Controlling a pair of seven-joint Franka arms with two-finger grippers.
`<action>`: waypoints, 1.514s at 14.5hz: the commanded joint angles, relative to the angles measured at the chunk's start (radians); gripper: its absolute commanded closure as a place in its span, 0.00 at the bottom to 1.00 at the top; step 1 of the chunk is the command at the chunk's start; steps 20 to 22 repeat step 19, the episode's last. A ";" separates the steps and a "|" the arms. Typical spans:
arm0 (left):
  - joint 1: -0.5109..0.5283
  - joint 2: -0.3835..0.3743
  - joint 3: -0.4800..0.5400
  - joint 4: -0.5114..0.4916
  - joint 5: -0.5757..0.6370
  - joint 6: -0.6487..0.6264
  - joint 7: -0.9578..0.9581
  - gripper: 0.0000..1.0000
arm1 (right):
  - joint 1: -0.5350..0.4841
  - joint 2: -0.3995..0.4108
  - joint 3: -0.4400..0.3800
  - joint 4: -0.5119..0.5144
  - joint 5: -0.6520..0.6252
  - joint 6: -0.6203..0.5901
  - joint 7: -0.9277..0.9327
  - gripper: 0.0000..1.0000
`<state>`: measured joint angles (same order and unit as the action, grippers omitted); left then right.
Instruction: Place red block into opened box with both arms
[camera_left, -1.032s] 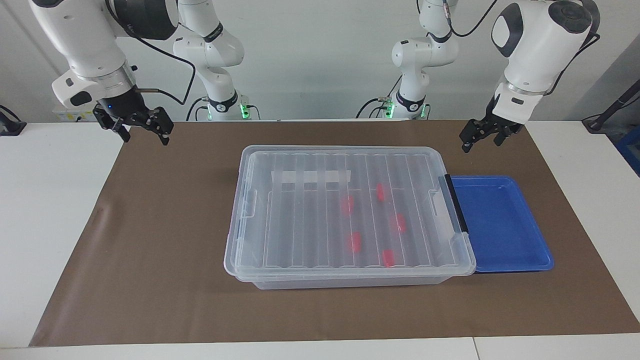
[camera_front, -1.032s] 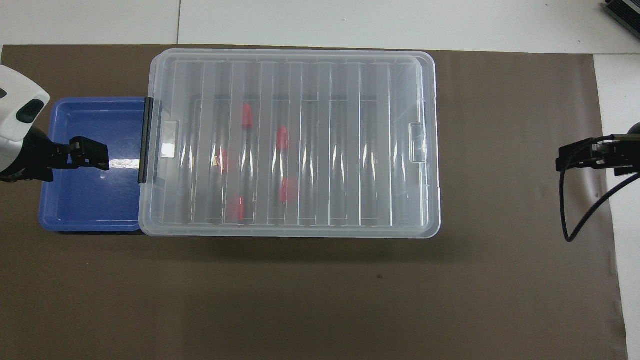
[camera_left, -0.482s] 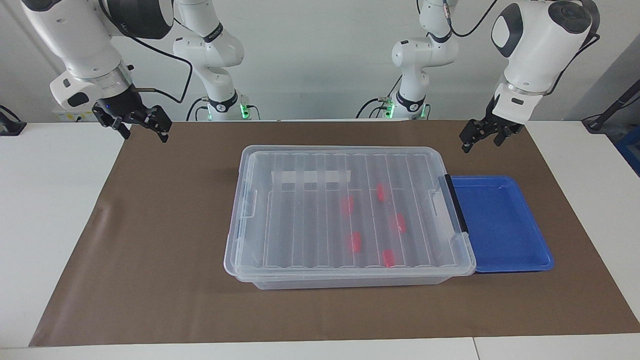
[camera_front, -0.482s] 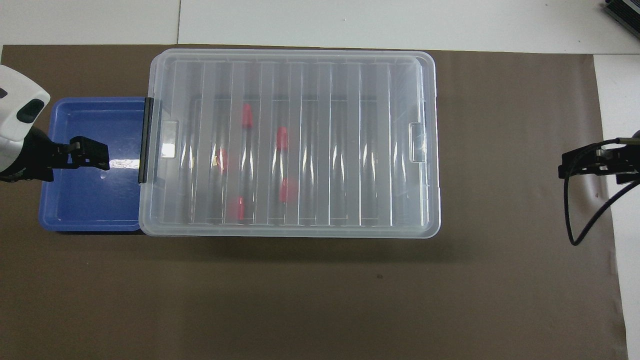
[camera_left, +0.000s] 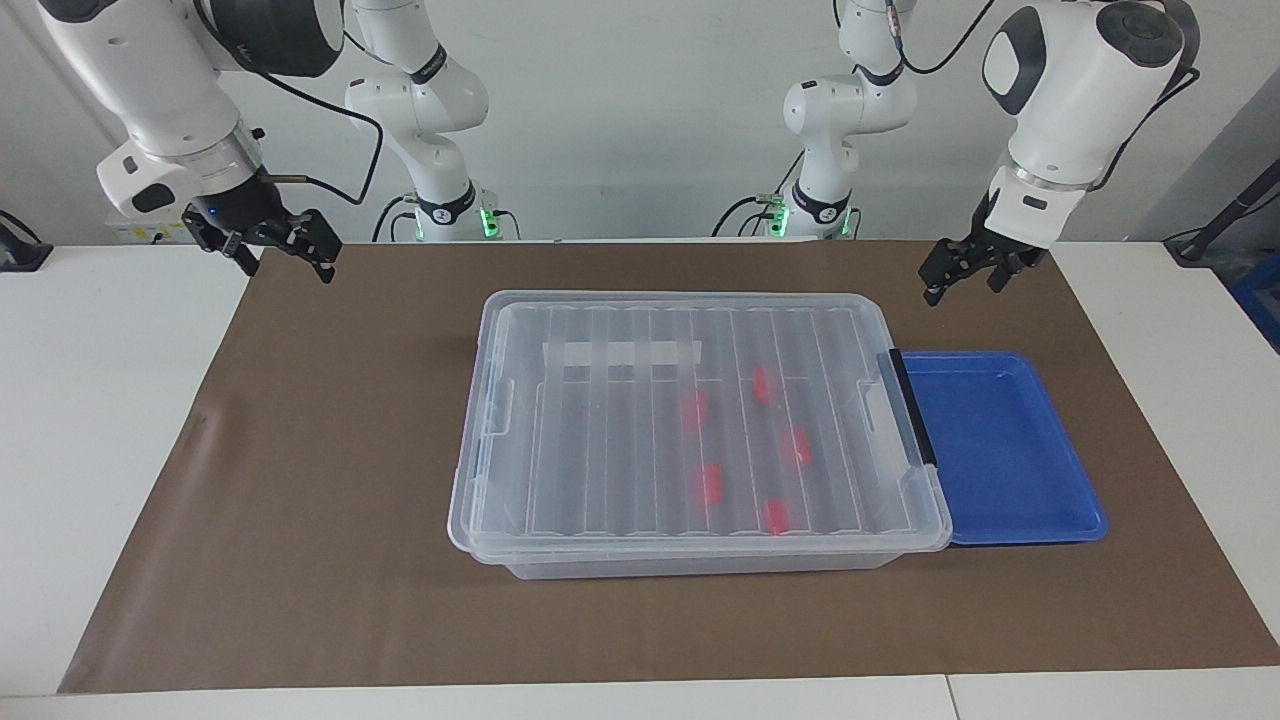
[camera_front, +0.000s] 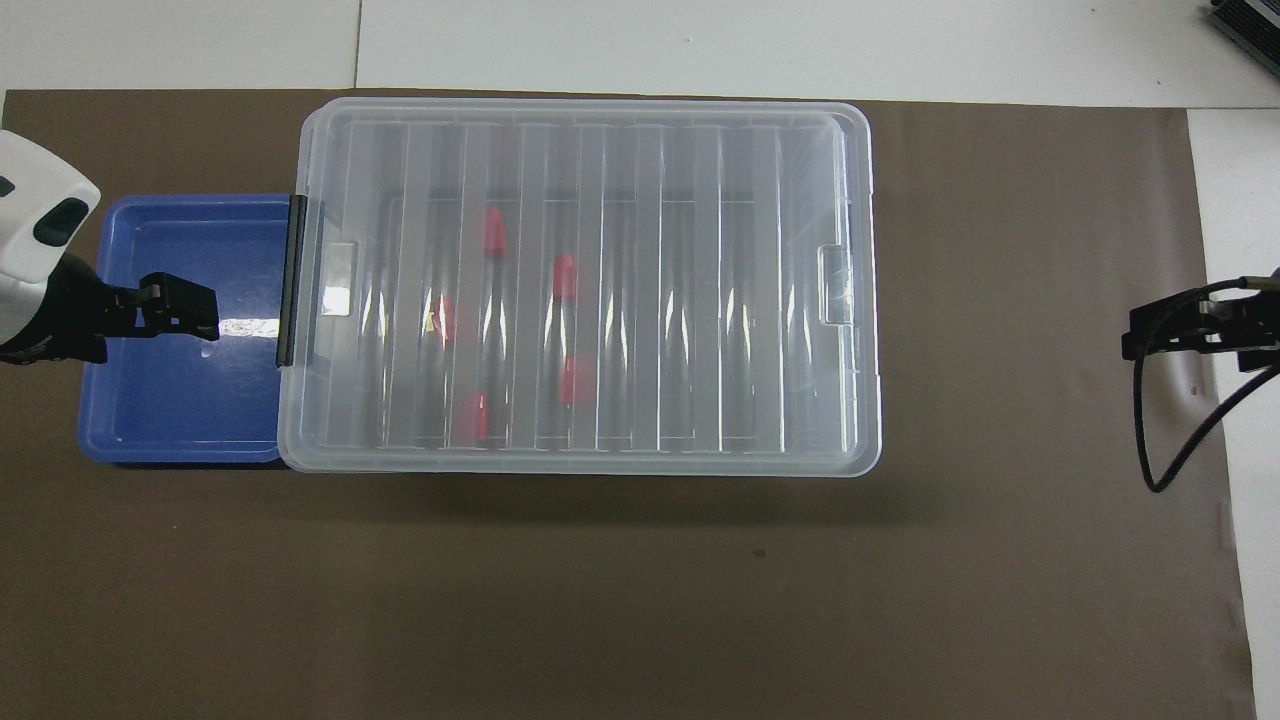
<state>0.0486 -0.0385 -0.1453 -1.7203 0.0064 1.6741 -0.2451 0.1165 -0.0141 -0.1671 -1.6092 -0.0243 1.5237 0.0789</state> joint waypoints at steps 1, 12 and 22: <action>0.004 -0.032 0.000 -0.041 -0.017 0.026 -0.008 0.00 | 0.009 -0.003 -0.008 0.012 0.001 -0.027 -0.008 0.00; 0.000 -0.037 0.000 -0.054 -0.017 0.032 -0.010 0.00 | -0.003 -0.007 -0.003 0.014 -0.031 -0.043 -0.016 0.00; -0.001 -0.037 0.000 -0.056 -0.017 0.033 -0.010 0.00 | 0.003 -0.007 -0.002 0.014 -0.019 -0.034 -0.016 0.00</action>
